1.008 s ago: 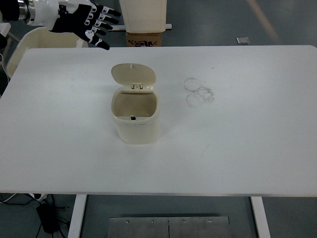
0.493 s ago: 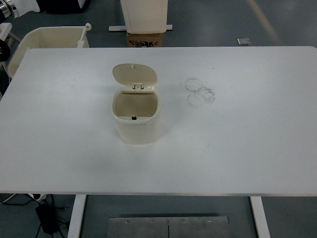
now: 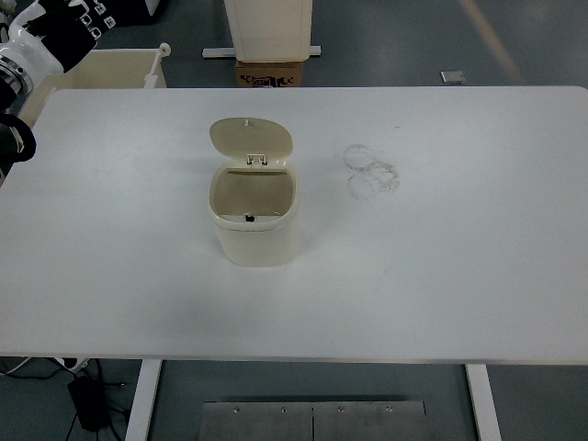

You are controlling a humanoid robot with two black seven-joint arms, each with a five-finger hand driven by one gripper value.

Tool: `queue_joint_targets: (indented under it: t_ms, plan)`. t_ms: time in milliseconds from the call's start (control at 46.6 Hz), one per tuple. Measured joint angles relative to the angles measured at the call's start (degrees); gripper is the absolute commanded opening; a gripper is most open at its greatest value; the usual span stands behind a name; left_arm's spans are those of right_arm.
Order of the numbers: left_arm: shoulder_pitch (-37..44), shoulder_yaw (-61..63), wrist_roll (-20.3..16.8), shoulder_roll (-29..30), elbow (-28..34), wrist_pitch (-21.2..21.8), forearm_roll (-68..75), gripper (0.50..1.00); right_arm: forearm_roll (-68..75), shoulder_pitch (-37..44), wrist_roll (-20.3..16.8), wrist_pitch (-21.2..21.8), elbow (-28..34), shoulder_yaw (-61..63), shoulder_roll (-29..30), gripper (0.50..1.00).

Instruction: Open trash can

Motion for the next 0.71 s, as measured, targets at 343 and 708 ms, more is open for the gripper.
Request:
queue_joint_targets:
  t_ms: [343,708]
  plan:
    - [5.9,-7.9,0.0,-6.9,7.7,-1.6,-1.8,1.0,-0.1,-0.1,0.0,0.0,0.0,-0.2,0.0,0.993]
    - [6.5,-11.3,-3.1,-13.5,12.0,-1.5,-2.0,1.0,-0.3,-0.1,0.0,0.0,0.0,-0.3,0.0,0.993]
